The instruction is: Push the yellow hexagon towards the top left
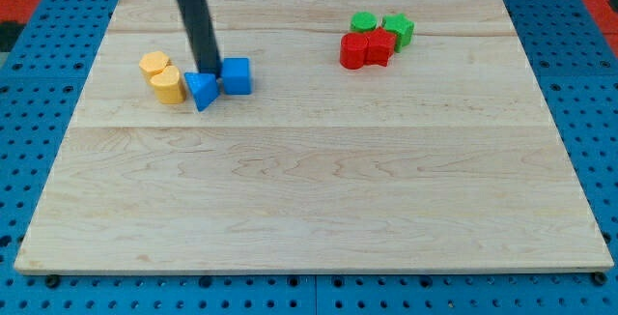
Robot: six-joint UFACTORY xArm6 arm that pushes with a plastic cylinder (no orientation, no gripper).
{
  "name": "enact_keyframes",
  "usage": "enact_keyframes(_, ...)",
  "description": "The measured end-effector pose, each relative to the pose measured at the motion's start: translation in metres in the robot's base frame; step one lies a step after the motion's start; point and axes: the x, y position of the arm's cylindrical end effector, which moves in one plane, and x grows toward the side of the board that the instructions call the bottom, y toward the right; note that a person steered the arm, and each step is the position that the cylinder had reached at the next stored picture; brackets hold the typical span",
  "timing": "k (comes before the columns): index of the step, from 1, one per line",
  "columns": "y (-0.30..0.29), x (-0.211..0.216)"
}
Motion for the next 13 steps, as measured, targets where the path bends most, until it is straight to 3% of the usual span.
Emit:
enact_keyframes(1,0.03,0.018)
enact_keyframes(4,0.026,0.031)
enact_keyframes(5,0.034,0.059)
enact_keyframes(6,0.027,0.074)
enact_keyframes(7,-0.039,0.074)
enact_keyframes(8,-0.108,0.059)
enact_keyframes(9,-0.114,0.02)
enact_keyframes(12,-0.064,-0.041)
enact_keyframes(13,-0.053,-0.038)
